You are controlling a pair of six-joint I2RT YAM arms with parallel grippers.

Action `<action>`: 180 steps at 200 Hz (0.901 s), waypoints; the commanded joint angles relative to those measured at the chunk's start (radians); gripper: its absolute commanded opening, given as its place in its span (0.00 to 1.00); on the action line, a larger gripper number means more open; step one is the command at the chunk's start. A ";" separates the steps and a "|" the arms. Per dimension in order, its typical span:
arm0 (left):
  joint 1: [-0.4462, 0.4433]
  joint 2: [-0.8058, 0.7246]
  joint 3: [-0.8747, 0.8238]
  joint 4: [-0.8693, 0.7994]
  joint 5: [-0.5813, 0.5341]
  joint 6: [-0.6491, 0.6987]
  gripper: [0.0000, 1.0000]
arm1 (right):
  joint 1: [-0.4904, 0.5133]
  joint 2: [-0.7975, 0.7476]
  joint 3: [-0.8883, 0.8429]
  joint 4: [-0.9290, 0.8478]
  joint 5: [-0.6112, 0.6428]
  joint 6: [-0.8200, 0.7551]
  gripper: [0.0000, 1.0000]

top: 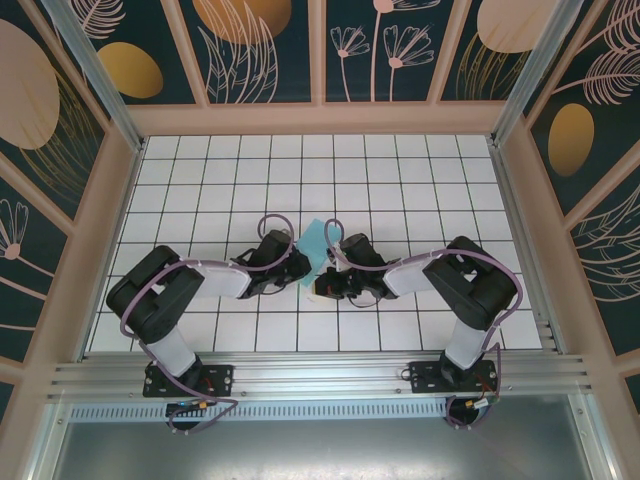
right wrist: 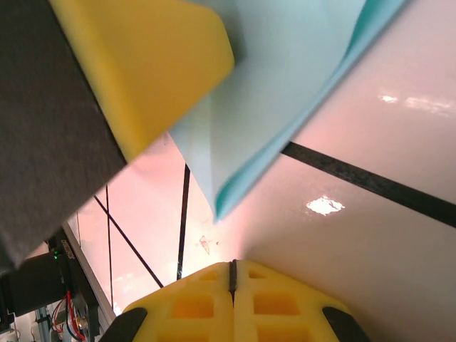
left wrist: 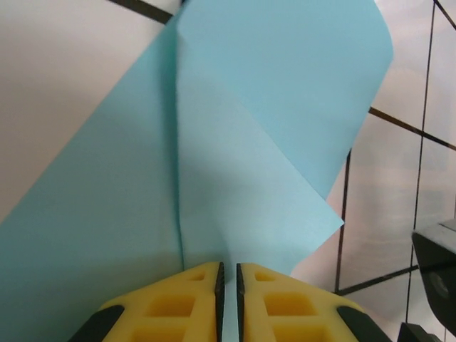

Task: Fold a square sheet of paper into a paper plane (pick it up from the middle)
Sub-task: Fold the triangle a second time at the center of the table.

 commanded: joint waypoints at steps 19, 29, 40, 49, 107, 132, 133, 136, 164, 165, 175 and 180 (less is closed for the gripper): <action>0.022 0.054 0.048 0.003 -0.005 0.043 0.17 | 0.008 0.036 -0.045 -0.205 0.070 -0.032 0.00; 0.022 0.059 0.048 0.015 0.008 0.041 0.18 | 0.008 0.034 -0.044 -0.208 0.070 -0.032 0.00; 0.022 0.062 0.043 0.025 0.015 0.033 0.17 | 0.008 0.024 -0.042 -0.209 0.066 -0.034 0.00; 0.022 0.058 0.033 0.035 0.026 0.026 0.17 | 0.011 0.002 -0.041 -0.197 0.056 -0.033 0.00; 0.023 0.028 -0.058 0.156 0.114 -0.071 0.19 | 0.013 -0.099 0.045 -0.142 0.053 0.014 0.00; 0.021 -0.018 -0.066 0.183 0.133 -0.091 0.23 | 0.014 -0.086 0.081 -0.144 0.071 0.021 0.00; 0.022 -0.021 -0.066 0.184 0.133 -0.091 0.23 | 0.013 -0.085 0.082 -0.147 0.074 0.020 0.00; 0.022 -0.025 -0.066 0.186 0.133 -0.091 0.23 | 0.013 -0.087 0.085 -0.154 0.086 0.017 0.00; 0.023 -0.087 -0.016 0.090 0.062 -0.037 0.31 | 0.004 -0.137 0.079 -0.191 0.164 0.015 0.00; 0.022 -0.088 -0.015 0.086 0.058 -0.036 0.32 | 0.004 -0.138 0.079 -0.191 0.164 0.014 0.00; 0.025 -0.101 0.005 0.050 0.026 -0.016 0.33 | -0.001 -0.144 0.084 -0.196 0.158 0.005 0.00; 0.027 -0.105 0.016 0.035 0.016 -0.002 0.33 | -0.001 -0.144 0.088 -0.200 0.156 0.000 0.00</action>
